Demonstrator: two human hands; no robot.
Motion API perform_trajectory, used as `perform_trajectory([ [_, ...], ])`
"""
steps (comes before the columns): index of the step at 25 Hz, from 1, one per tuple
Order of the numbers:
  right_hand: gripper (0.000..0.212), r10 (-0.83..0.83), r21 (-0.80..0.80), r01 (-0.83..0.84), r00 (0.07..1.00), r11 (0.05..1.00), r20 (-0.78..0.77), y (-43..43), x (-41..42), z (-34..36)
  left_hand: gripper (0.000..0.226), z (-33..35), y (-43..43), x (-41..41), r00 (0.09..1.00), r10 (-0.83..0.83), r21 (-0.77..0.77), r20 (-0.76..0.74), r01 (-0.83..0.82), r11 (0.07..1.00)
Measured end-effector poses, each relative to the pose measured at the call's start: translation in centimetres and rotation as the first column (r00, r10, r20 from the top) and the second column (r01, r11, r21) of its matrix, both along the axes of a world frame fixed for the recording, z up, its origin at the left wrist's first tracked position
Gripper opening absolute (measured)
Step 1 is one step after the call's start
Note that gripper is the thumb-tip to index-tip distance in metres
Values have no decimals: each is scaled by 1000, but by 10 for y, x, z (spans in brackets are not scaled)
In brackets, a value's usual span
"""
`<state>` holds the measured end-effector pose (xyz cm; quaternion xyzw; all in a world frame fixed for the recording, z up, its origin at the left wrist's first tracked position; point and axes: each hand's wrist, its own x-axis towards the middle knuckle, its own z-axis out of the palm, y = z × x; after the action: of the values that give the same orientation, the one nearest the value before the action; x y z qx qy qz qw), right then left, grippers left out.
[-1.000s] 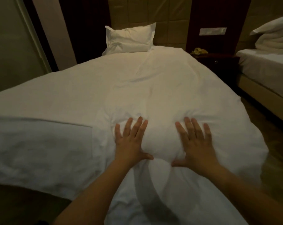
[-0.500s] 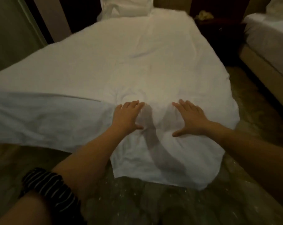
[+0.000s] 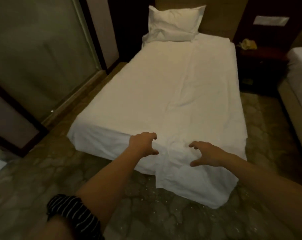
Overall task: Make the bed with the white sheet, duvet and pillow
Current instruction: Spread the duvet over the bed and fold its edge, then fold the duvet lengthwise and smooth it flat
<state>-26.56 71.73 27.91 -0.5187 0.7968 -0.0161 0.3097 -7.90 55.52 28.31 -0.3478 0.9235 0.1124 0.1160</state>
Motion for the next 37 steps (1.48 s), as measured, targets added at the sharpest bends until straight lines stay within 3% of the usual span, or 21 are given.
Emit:
perform_trajectory([
  [5, 75, 21, -27, -21, 1000, 999, 15, -61, 40, 68, 57, 73, -42, 27, 999, 31, 6, -38, -31, 999],
  [10, 74, 76, 19, -76, 997, 997, -7, -121, 44, 81, 58, 81, -95, 35, 998, 38, 31, 54, -40, 999],
  [14, 74, 144, -31, -144, 989, 989, -18, -208, 38, 100, 58, 97, -147, 31, 998, 60, 29, 35, -61, 998],
  [21, 75, 410, -26, -413, 909, 910, -77, -403, 94, 134, 56, 138, -292, 125, 941, 338, -14, -21, -338, 941],
  [25, 76, 527, 3, -528, 847, 849, -72, -518, 173, 117, 55, 121, -378, 207, 901, 432, -11, 45, -432, 902],
  [31, 78, 520, 19, -520, 854, 854, 14, -678, 281, 95, 55, 109, -554, 311, 916, 385, -10, 111, -387, 922],
  [37, 69, 476, 51, -477, 879, 878, 19, -821, 305, 95, 56, 117, -730, 319, 968, 230, 10, 102, -232, 973],
])
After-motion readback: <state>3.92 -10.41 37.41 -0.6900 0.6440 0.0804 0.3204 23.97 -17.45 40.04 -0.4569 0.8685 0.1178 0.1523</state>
